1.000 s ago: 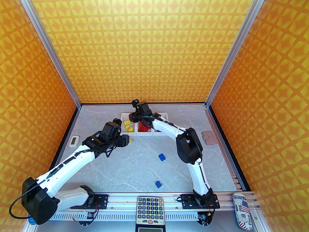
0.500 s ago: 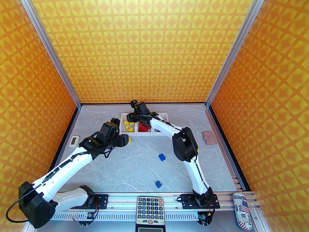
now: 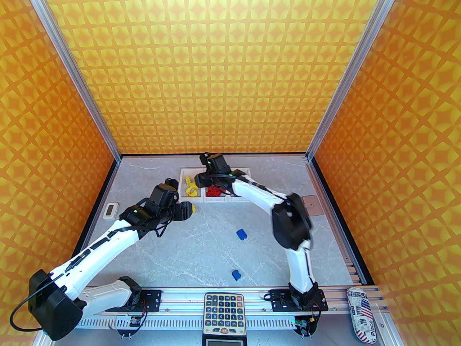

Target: Sort the legos into containers by color

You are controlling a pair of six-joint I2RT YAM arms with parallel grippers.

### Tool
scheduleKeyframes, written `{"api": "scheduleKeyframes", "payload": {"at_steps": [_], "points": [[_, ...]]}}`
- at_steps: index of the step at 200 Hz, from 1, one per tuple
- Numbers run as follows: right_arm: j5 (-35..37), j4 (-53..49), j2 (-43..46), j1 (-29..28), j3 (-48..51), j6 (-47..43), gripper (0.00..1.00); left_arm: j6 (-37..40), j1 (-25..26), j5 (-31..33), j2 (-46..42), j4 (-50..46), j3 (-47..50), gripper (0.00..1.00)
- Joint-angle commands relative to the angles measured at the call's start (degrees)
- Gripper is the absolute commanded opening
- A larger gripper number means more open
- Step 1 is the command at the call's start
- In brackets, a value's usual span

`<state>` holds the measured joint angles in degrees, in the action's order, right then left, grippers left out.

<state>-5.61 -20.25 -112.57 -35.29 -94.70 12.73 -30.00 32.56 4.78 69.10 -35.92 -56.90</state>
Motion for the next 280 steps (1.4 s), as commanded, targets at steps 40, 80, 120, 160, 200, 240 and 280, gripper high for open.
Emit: {"api": "scheduleKeyframes", "payload": {"at_steps": [40, 80, 120, 160, 200, 240, 280], "points": [[4.52, -6.23, 20.24, -0.31, 15.94, 0.56, 0.59, -4.82, -0.21, 1.53, 7.68, 5.36, 2.43, 0.70], [7.67, -8.15, 31.19, -0.24, 26.64, 0.65, 0.61, -6.67, -0.21, 1.75, 12.98, 8.30, 2.94, 0.69], [10.14, -9.85, 38.42, -0.13, 32.79, 1.47, 0.63, -7.36, -0.31, 1.73, 18.27, 12.23, 2.79, 0.70], [11.58, -10.09, 41.94, 0.02, 36.48, 2.81, 0.64, -8.42, -0.30, 4.18, 25.80, 12.42, -0.70, 0.72], [11.78, -10.65, 43.00, 0.12, 37.95, 3.42, 0.64, -7.92, -0.30, 5.64, 30.80, 14.18, -2.87, 0.73], [12.15, -11.55, 44.41, 0.12, 38.36, 3.64, 0.64, -6.91, -0.34, 7.28, 33.56, 14.62, -4.74, 0.75], [12.77, -12.57, 45.11, 0.13, 38.27, 3.54, 0.64, -6.21, -0.48, 8.67, 36.93, 13.39, -7.50, 0.74]]}}
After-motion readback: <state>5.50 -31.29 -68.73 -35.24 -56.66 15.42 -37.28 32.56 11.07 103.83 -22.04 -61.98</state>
